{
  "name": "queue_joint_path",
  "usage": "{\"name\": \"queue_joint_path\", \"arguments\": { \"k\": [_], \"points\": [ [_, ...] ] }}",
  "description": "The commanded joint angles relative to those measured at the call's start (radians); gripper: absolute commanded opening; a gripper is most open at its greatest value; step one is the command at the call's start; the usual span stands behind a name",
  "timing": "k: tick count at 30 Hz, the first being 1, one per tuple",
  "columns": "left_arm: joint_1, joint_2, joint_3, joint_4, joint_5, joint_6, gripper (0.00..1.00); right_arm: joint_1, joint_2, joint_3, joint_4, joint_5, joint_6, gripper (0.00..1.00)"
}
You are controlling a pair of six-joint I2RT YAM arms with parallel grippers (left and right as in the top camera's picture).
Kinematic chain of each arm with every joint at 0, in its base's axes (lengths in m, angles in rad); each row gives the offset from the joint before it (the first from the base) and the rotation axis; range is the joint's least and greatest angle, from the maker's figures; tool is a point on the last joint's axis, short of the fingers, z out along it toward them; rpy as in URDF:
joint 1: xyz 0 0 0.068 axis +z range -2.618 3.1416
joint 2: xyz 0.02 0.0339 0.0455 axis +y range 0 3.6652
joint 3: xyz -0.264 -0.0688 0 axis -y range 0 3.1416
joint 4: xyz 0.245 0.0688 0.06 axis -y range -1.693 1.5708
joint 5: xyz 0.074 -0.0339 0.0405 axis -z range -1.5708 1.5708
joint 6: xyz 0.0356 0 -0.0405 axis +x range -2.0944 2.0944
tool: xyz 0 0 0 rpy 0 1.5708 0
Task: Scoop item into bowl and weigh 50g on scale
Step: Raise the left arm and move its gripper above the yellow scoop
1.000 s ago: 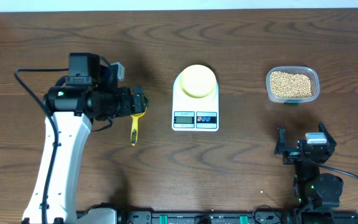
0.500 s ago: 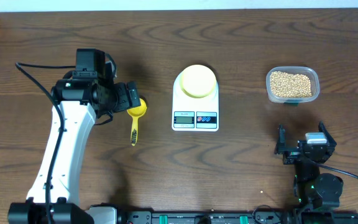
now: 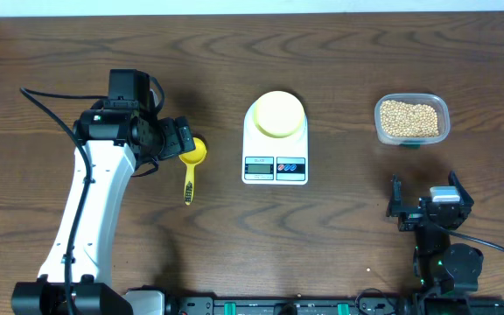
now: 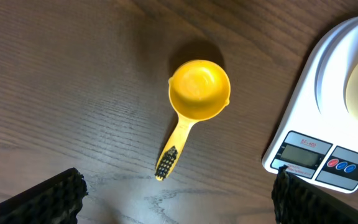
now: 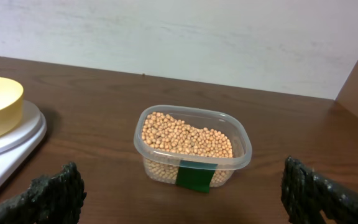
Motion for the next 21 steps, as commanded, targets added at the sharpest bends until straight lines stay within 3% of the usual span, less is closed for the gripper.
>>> {"name": "queue_joint_path", "arguments": {
  "k": [1, 21],
  "points": [
    [0.000, 0.003, -0.008, 0.005, -0.016, -0.008, 0.98, 0.011, 0.000, -0.002, -0.005, 0.000, -0.002, 0.99],
    [0.000, 0.003, -0.008, -0.002, -0.011, -0.008, 0.98, 0.011, 0.000, -0.002, -0.005, 0.000, -0.002, 0.99]
  ]
}}
